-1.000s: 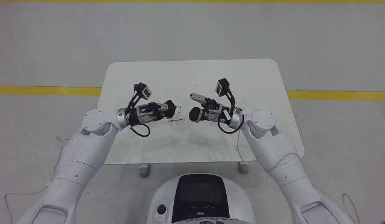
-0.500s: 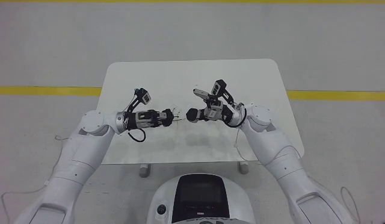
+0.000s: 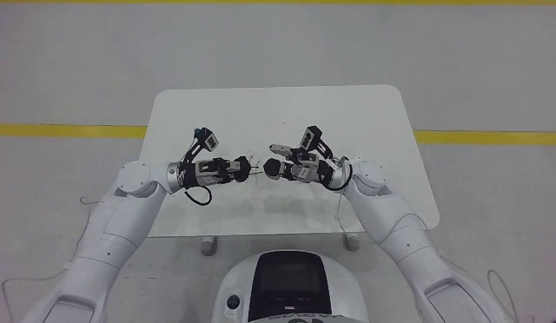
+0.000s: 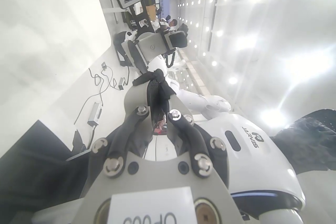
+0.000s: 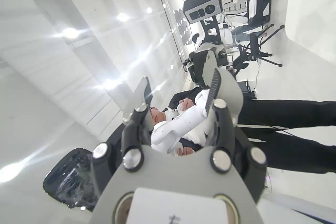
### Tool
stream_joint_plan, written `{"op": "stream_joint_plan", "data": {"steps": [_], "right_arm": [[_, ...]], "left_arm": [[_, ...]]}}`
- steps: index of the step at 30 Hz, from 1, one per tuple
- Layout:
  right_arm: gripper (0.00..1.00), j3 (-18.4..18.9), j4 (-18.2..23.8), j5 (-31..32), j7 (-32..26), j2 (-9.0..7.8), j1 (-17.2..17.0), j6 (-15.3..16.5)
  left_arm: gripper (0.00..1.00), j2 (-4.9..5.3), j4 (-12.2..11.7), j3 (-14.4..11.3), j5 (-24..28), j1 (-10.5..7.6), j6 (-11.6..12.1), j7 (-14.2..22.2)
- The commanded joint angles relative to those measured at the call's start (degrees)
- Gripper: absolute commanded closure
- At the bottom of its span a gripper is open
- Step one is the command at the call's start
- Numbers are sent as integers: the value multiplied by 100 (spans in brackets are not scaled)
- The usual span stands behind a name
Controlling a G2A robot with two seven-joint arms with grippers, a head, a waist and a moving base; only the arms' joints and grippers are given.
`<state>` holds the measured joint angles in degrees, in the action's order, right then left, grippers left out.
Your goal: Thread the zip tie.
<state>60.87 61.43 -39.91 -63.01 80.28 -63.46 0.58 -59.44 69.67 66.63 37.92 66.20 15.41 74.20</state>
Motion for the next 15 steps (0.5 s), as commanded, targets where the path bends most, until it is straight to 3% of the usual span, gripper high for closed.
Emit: {"op": "stream_joint_plan", "data": {"steps": [1,15], "right_arm": [[77,-40,-52,-2,-40,7,31,11],[77,-280,-345,13,-174,49,150,192]], "left_arm": [[100,0,1,0,0,0,-1,0],[100,0,1,0,0,0,-1,0]]}}
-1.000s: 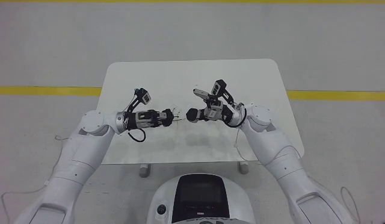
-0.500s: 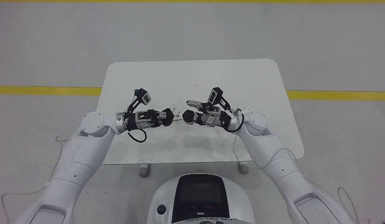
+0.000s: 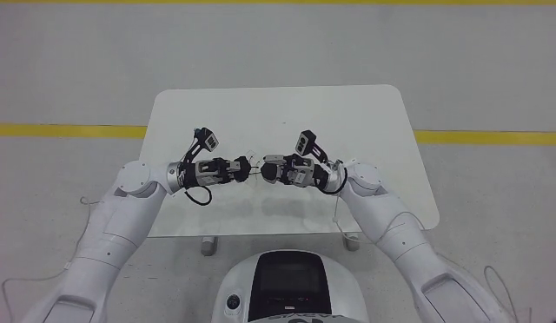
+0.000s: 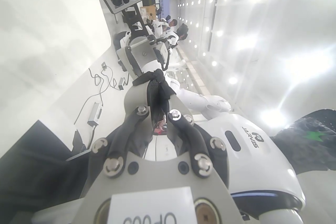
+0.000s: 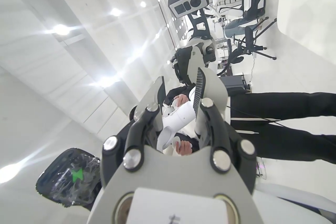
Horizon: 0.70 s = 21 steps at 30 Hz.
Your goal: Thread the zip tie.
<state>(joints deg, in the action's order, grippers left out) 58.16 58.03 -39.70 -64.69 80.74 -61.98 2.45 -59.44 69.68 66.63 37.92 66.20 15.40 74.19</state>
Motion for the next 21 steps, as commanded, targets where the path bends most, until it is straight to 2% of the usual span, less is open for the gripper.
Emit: {"op": "stream_joint_plan", "data": {"steps": [1,11,18,21], "right_arm": [[77,-22,-8,-27,-19,5,5,8],[81,-145,-47,-153,-78,41,37,33],[91,-215,-73,-213,-80,66,66,70],[92,-241,-93,-222,-81,73,82,68]], "left_arm": [[100,0,0,0,0,0,0,0],[100,0,0,0,0,0,0,0],[100,0,0,0,0,0,0,0],[100,0,0,0,0,0,0,0]]}}
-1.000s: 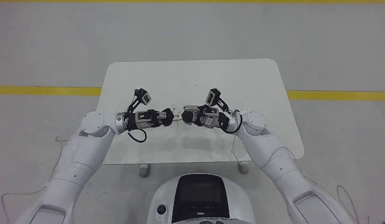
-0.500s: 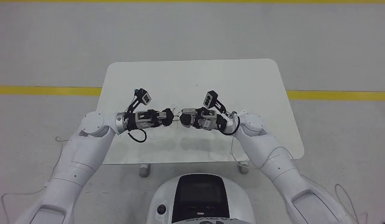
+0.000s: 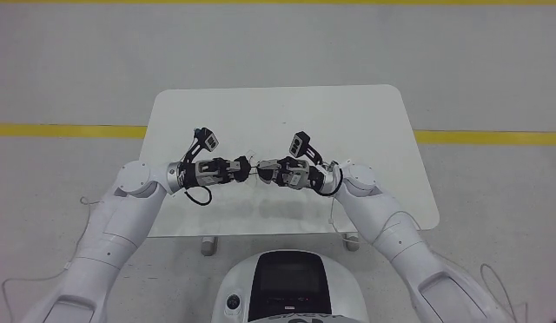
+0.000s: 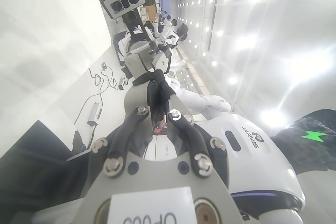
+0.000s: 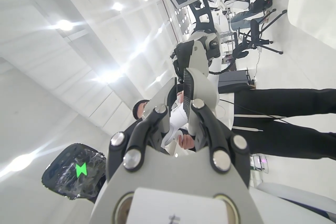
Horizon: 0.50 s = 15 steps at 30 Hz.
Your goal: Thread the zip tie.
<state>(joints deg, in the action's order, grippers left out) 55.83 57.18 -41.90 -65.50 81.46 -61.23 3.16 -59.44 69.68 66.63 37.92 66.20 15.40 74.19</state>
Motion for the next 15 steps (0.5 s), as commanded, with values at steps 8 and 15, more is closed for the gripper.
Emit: {"op": "stream_joint_plan", "data": {"steps": [8,15], "right_arm": [[100,-30,-31,13,11,3,27,7],[100,-9,12,55,48,-15,6,29]], "left_arm": [[100,0,0,0,0,0,0,0],[23,0,0,0,0,0,0,0]]}}
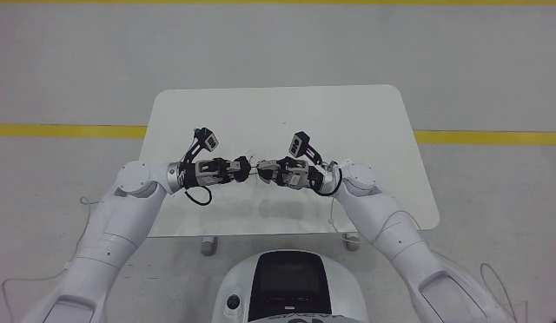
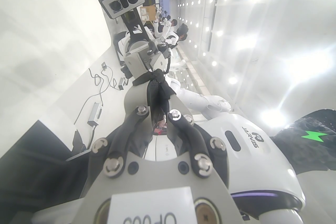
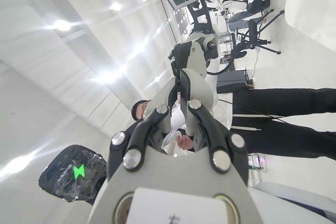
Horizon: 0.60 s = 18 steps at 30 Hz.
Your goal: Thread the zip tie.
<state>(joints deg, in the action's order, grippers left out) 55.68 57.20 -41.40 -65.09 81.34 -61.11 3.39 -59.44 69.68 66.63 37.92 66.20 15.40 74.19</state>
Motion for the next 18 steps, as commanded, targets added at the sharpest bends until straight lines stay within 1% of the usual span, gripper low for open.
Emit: {"op": "stream_joint_plan", "data": {"steps": [1,18], "right_arm": [[100,12,17,11,20,-7,-13,13],[100,36,123,71,111,-34,-91,49]], "left_arm": [[0,0,0,0,0,0,0,0],[0,0,0,0,0,0,0,0]]}}
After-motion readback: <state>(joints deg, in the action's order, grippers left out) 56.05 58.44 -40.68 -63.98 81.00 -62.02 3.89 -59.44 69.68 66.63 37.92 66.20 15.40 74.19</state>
